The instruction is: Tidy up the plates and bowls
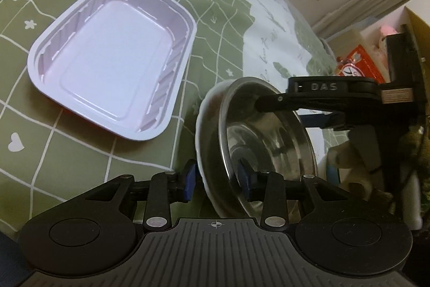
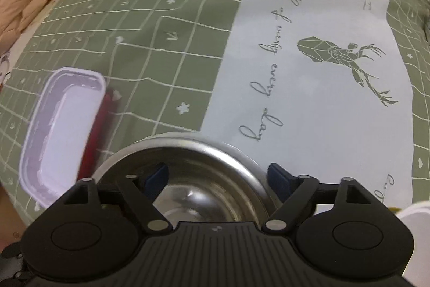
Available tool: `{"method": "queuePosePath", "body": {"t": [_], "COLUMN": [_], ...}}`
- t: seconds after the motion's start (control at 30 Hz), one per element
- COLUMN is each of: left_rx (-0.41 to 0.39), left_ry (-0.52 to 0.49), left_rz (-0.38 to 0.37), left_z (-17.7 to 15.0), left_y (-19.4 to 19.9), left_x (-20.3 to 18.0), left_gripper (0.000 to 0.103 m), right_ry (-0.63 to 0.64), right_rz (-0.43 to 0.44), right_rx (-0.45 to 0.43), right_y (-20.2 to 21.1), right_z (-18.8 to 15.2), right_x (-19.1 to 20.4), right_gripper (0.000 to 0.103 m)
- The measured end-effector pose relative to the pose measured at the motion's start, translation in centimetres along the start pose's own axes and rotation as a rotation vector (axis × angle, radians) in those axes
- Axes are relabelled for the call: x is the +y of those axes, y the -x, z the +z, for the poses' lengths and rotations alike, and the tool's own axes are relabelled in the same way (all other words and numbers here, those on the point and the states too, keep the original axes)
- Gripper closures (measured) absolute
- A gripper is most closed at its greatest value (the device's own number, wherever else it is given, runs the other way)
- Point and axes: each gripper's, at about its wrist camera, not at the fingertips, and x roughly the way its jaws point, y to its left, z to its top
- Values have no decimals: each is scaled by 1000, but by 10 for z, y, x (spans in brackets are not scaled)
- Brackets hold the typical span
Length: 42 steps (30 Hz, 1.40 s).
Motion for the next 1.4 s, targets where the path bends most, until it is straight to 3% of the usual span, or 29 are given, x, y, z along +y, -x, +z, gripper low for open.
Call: {"method": "queuePosePath", "body": {"t": [0.27, 0.4, 0.77, 0.87, 0.97, 1.13, 1.27, 1.4], "left_rx": [-9, -34, -37, -78, -164, -239, -229, -137], "left_ry": [-15, -69, -65, -74, -80, -95, -152, -182], "left_rz": [-11, 24, 46, 82, 115, 81, 23, -71], "left_z": [9, 17, 27, 28, 32, 42, 38, 32], "left_y": [-1, -4, -5, 6, 28, 56, 59, 43], "left_x": [3, -4, -2, -7, -17, -54, -98, -139], "left_gripper": [68, 68, 71, 76, 79, 80, 80, 80], "right_ry": [10, -27, -43, -41, -12, -16, -31, -107], "right_rz": [-12, -10, 23, 40, 33, 11, 11, -14], "right_rx": [47, 48, 6, -40, -143, -333, -406, -440], "right_y": [-16, -17, -14, -5, 24, 82, 116, 132], "right_z": [0, 2, 2, 1, -6, -25, -52, -89], "right_x": [4, 0, -2, -3, 0, -19, -60, -108], "right_gripper": [7, 7, 8, 12, 12, 12, 12, 12]}}
